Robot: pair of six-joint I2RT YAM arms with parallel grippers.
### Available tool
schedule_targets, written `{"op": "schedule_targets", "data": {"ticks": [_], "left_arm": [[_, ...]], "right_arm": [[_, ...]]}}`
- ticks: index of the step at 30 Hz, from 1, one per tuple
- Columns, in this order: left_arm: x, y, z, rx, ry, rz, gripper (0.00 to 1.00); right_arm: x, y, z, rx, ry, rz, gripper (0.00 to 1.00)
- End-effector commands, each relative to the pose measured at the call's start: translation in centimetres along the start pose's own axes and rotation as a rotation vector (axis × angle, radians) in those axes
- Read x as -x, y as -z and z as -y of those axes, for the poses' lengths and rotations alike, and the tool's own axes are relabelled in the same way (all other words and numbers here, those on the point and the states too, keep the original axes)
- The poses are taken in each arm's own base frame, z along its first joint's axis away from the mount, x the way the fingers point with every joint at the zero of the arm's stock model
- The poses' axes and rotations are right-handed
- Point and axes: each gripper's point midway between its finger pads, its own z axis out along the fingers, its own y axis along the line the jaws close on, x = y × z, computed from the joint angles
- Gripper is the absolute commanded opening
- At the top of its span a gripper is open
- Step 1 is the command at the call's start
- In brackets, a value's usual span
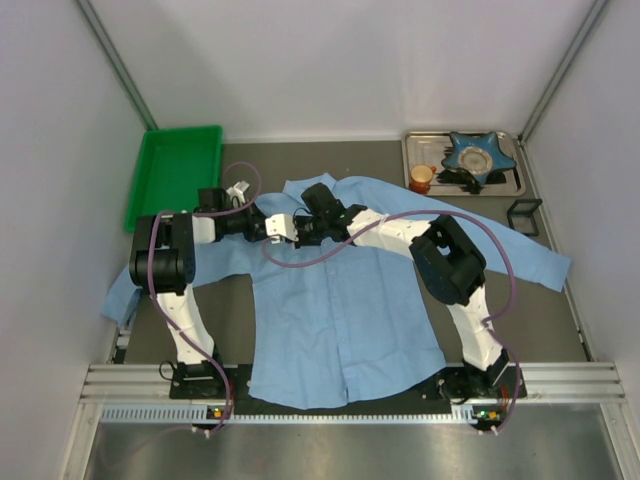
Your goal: Pin the brooch onto the clothing
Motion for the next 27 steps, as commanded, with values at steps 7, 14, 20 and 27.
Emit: {"op": "schedule_targets", "data": {"ticks": [7, 14, 20, 27], "left_arm": [[-0.2, -0.1, 1.6, -0.045, -0.064, -0.026, 0.0], [-0.8, 0.1, 1.8, -0.046, -0.073, -0.044, 0.0], [-1.4, 0.3, 1.6, -0.038, -0.079, -0.063, 0.0], [-1.7, 0.3, 1.4, -0.04, -0.094, -0.076, 0.0]], "right_arm": [[4.0, 1.5, 1.8, -0.06, 0.074, 0.088, 0.0], [3.5, 1.5, 1.8, -0.067, 0.06, 0.069, 0.0], [3.5, 1.8, 1.6, -0.069, 0.034, 0.068, 0.0], [3.3, 1.7, 1.7, -0.078, 0.001, 0.058, 0.0]]}}
